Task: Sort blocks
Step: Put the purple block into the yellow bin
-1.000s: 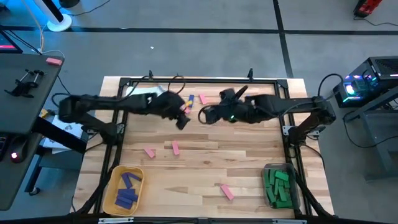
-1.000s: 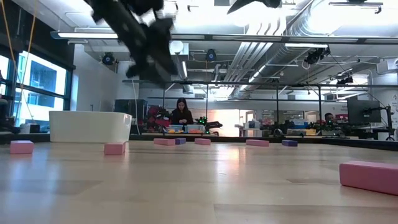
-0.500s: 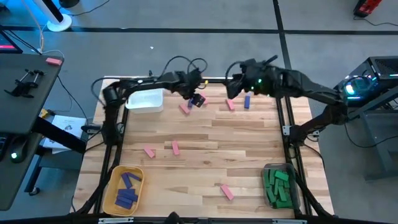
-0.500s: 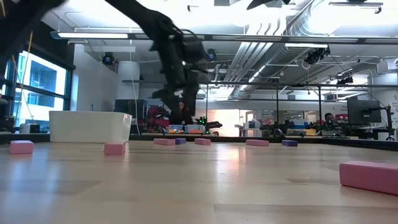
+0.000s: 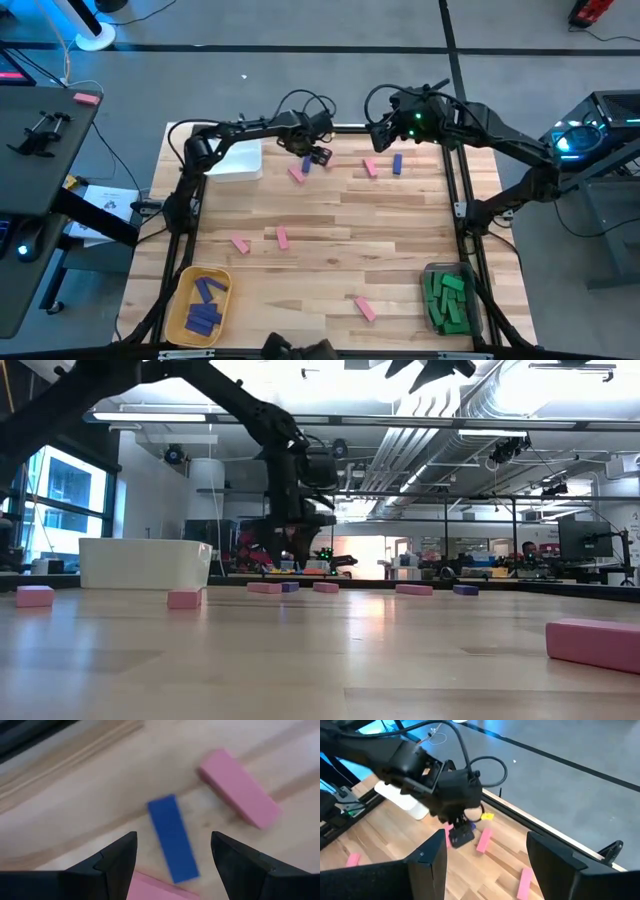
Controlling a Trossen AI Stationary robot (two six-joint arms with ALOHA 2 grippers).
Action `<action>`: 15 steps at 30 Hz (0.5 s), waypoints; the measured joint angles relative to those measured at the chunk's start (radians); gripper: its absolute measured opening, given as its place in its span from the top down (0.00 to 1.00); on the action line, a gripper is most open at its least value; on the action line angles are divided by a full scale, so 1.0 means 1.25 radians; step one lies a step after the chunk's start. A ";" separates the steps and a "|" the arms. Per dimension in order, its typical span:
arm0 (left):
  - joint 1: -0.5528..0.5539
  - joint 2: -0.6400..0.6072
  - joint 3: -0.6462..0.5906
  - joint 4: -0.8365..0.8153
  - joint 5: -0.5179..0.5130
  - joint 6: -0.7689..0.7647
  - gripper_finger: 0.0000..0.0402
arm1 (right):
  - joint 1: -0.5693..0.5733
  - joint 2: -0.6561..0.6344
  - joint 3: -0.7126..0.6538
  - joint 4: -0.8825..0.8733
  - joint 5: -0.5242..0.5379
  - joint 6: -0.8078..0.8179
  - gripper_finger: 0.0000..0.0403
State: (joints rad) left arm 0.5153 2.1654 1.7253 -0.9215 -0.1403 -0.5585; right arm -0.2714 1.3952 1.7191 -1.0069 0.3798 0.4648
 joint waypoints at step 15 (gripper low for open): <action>0.036 0.011 -0.051 0.071 0.048 -0.032 0.40 | -0.003 0.000 0.000 0.001 -0.002 0.005 0.49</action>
State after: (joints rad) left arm 0.5605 2.1788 1.6622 -0.8326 -0.0800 -0.5984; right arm -0.2752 1.3952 1.7191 -1.0054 0.3767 0.4705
